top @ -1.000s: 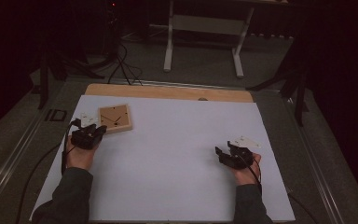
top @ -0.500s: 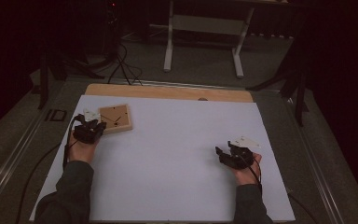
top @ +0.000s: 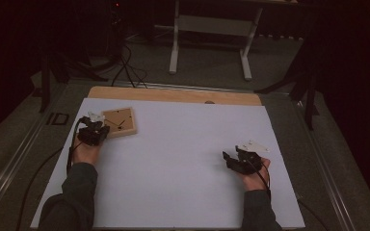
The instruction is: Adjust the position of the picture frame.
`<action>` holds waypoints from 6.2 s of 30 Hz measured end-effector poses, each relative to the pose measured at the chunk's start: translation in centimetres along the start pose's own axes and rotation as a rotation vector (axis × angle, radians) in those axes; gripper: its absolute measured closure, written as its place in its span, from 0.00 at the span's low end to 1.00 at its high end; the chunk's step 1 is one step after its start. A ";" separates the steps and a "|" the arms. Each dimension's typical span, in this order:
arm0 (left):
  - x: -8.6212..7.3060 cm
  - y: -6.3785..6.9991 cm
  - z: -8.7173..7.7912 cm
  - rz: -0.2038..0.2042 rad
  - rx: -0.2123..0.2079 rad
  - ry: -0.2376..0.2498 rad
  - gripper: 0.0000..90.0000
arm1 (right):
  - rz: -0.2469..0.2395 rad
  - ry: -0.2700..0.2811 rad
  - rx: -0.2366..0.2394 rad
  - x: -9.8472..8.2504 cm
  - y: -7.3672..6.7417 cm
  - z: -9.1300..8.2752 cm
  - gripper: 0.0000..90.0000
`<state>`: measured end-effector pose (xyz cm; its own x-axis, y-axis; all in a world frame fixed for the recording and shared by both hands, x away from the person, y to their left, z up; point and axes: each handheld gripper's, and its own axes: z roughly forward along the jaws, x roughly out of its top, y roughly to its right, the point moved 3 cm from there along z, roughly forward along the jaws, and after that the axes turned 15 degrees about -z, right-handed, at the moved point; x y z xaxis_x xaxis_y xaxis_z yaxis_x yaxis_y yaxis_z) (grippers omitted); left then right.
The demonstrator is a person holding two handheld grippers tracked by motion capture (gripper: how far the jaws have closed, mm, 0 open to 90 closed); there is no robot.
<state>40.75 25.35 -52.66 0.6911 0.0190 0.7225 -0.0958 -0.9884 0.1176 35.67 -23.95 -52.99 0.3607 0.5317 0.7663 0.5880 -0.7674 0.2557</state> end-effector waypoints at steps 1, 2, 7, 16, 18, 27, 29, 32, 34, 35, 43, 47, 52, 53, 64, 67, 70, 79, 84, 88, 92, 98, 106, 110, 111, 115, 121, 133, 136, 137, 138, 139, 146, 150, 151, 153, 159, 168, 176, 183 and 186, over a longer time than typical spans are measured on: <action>0.0 0.0 0.0 0.000 0.000 0.000 0.99 | 0.000 0.000 0.000 0.0 0.0 0.0 0.44; 0.0 0.0 0.1 0.000 0.002 -0.007 0.99 | 0.000 0.000 0.000 0.0 0.0 0.0 0.44; -0.1 -0.1 0.5 -0.004 0.008 -0.018 0.99 | -0.001 -0.001 0.001 0.0 0.0 0.0 0.44; -0.1 -0.5 0.6 -0.019 0.013 -0.027 1.00 | -0.006 -0.007 0.008 0.0 -0.1 0.1 0.44; -0.1 -0.4 0.6 -0.019 0.015 -0.026 1.00 | -0.005 -0.007 0.008 0.0 -0.1 0.1 0.44; -0.1 -0.4 0.6 -0.021 0.009 -0.028 1.00 | -0.006 -0.008 0.011 0.0 -0.2 0.2 0.44; -0.2 -0.3 0.6 -0.024 0.000 -0.027 1.00 | -0.007 -0.009 0.012 0.0 -0.2 0.2 0.44; -0.2 -0.1 0.6 -0.019 -0.007 -0.027 1.00 | -0.010 -0.014 0.013 0.0 -0.2 0.3 0.44; -0.2 0.0 0.6 -0.012 -0.007 -0.026 1.00 | -0.010 -0.014 0.013 0.0 -0.3 0.3 0.44; -0.3 0.0 0.6 -0.013 -0.010 -0.026 1.00 | -0.010 -0.014 0.013 0.0 -0.3 0.3 0.43; -0.7 0.1 0.4 -0.026 -0.036 -0.013 1.00 | -0.009 -0.011 0.016 0.0 -0.2 0.3 0.43; -0.9 0.4 0.2 -0.019 -0.044 -0.015 1.00 | -0.010 -0.011 0.015 0.0 -0.2 0.3 0.43; -1.4 0.7 -0.1 -0.017 -0.069 -0.009 1.00 | -0.011 -0.011 0.015 0.0 -0.2 0.3 0.43; -1.4 0.8 -0.1 -0.016 -0.072 -0.007 1.00 | -0.012 -0.011 0.015 0.0 -0.2 0.3 0.43; -2.1 1.9 -0.6 0.015 -0.103 -0.009 1.00 | -0.009 -0.010 0.016 0.0 -0.2 0.3 0.43; -2.3 2.1 -0.7 0.009 -0.116 -0.007 1.00 | -0.010 -0.011 0.016 0.0 -0.2 0.2 0.43; -2.4 2.4 -0.8 0.010 -0.128 -0.008 1.00 | -0.011 -0.011 0.016 0.0 -0.3 0.3 0.43; -2.9 3.6 -1.0 0.023 -0.165 -0.013 1.00 | -0.012 -0.015 0.016 0.0 -0.3 0.3 0.43; -3.1 4.4 -1.0 0.026 -0.184 -0.018 1.00 | -0.011 -0.014 0.016 0.0 -0.3 0.3 0.43; -3.2 5.1 -1.0 0.026 -0.196 -0.017 1.00 | -0.013 -0.014 0.016 0.0 -0.3 0.3 0.43; -3.4 5.9 -0.9 0.032 -0.214 -0.016 1.00 | -0.013 -0.015 0.016 0.0 -0.3 0.4 0.43; -3.5 7.0 -0.8 0.033 -0.237 -0.014 1.00 | -0.015 -0.014 0.018 0.0 -0.4 0.4 0.43; -3.7 8.3 -0.6 0.020 -0.274 -0.011 1.00 | -0.015 -0.018 0.021 0.0 -0.4 0.5 0.43; -3.7 9.1 -0.4 0.029 -0.283 -0.014 1.00 | -0.016 -0.018 0.021 0.0 -0.4 0.5 0.43; -3.6 9.4 -0.4 0.032 -0.284 -0.015 1.00 | -0.017 -0.019 0.021 0.0 -0.4 0.5 0.43; -3.6 10.3 -0.2 0.047 -0.292 -0.015 1.00 | -0.017 -0.018 0.021 0.0 -0.4 0.5 0.43; -3.7 11.4 0.0 0.056 -0.307 -0.016 1.00 | -0.016 -0.017 0.022 0.0 -0.4 0.5 0.43; -4.0 14.9 0.1 0.105 -0.352 -0.030 1.00 | -0.016 -0.015 0.020 0.0 -0.4 0.5 0.43; -4.0 15.5 0.1 0.118 -0.347 -0.032 1.00 | -0.016 -0.014 0.019 0.0 -0.4 0.5 0.43; -4.0 15.5 0.1 0.118 -0.347 -0.032 1.00 | -0.016 -0.014 0.019 0.0 -0.4 0.5 0.43; -4.1 15.9 0.1 0.121 -0.344 -0.030 1.00 | -0.017 -0.014 0.020 0.0 -0.4 0.4 0.43; -4.1 16.1 0.1 0.120 -0.345 -0.032 1.00 | -0.017 -0.014 0.020 0.0 -0.4 0.4 0.43; -4.4 17.4 -0.1 0.150 -0.371 -0.043 1.00 | -0.020 -0.014 0.020 0.0 -0.4 0.5 0.43; -4.5 18.1 -0.1 0.151 -0.386 -0.045 1.00 | -0.021 -0.014 0.022 0.1 -0.4 0.5 0.43; -4.6 18.3 -0.1 0.153 -0.389 -0.048 1.00 | -0.020 -0.014 0.022 0.1 -0.4 0.5 0.43; -4.6 18.7 -0.1 0.155 -0.396 -0.049 1.00 | -0.018 -0.013 0.022 0.1 -0.4 0.5 0.43; -4.8 19.8 -0.2 0.181 -0.416 -0.062 1.00 | -0.020 -0.013 0.022 0.1 -0.5 0.5 0.43; -4.0 19.1 -0.4 0.187 -0.416 -0.078 0.98 | -0.045 -0.010 0.036 0.5 -1.2 0.8 0.44; -2.3 16.2 -2.5 0.142 -0.379 0.007 0.98 | -0.054 0.000 0.041 0.8 -1.7 0.8 0.45; -1.8 12.3 -3.2 0.093 -0.297 0.027 0.98 | -0.064 -0.001 0.044 0.9 -2.0 0.9 0.45; -2.0 11.3 -2.7 0.080 -0.263 0.015 0.99 | -0.070 -0.003 0.043 0.9 -2.0 0.9 0.46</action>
<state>36.30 14.59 -50.92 0.6632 -0.0535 0.7466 -0.3336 -0.9140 0.2309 35.44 -21.61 -53.36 0.3198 0.5847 0.7456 0.6427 -0.7120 0.2827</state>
